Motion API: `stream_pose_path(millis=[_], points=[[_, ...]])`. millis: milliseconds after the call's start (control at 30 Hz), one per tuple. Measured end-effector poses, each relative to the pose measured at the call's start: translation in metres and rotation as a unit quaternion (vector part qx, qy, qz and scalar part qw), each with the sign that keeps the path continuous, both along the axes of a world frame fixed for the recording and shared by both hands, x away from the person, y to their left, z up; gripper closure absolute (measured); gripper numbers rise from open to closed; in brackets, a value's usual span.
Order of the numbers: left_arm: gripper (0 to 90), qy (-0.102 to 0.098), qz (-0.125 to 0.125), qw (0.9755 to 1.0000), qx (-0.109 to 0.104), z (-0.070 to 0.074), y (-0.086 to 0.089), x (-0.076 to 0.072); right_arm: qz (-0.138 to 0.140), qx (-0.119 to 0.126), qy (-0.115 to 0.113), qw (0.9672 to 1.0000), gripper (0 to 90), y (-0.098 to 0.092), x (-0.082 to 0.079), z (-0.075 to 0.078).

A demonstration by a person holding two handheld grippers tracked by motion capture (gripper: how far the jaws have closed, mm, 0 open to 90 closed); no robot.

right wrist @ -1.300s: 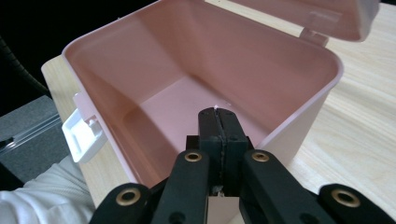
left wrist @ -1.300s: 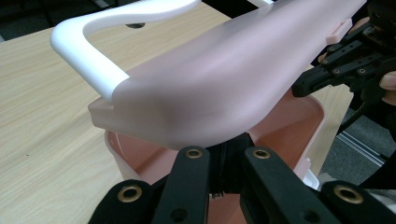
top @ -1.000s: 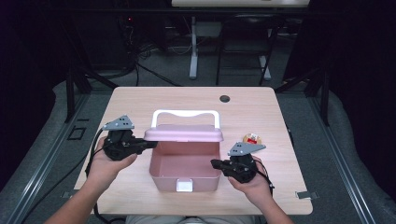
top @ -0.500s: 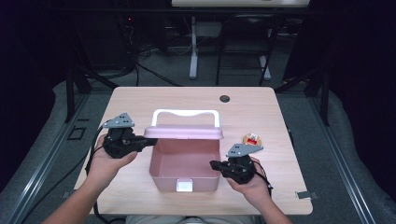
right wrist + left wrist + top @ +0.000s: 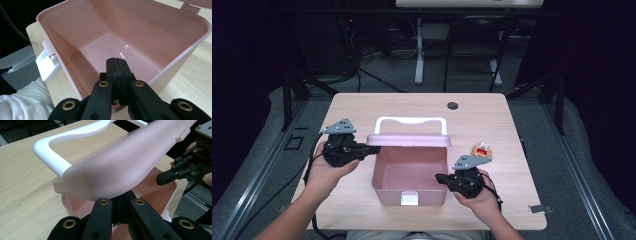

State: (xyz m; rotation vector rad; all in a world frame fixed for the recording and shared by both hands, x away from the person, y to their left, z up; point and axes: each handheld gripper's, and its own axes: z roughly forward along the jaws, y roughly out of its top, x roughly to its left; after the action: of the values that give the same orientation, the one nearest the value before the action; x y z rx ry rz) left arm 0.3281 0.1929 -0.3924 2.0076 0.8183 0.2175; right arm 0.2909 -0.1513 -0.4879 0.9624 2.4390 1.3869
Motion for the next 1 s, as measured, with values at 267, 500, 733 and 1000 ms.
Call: stream_pose_path(millis=[267,500,733,1000], points=[[90.0,0.000,0.002,1.0000,0.002,0.0032,-0.0007,0.0031,0.003,-0.001,0.004,1.0000,90.0,0.0028,0.0002,-0.0023],[90.0,0.001,0.004,1.0000,-0.001,0.0046,-0.0007,0.0054,0.005,-0.001,0.009,0.9999,90.0,0.0038,0.0009,-0.0048],[90.0,0.001,0.005,1.0000,0.000,0.0065,-0.0007,0.0074,0.005,0.001,0.010,0.9999,90.0,0.0035,0.0008,-0.0051],[90.0,0.001,0.008,1.0000,0.000,0.0086,-0.0006,0.0099,0.005,0.003,0.012,0.9999,90.0,0.0031,0.0005,-0.0054]])
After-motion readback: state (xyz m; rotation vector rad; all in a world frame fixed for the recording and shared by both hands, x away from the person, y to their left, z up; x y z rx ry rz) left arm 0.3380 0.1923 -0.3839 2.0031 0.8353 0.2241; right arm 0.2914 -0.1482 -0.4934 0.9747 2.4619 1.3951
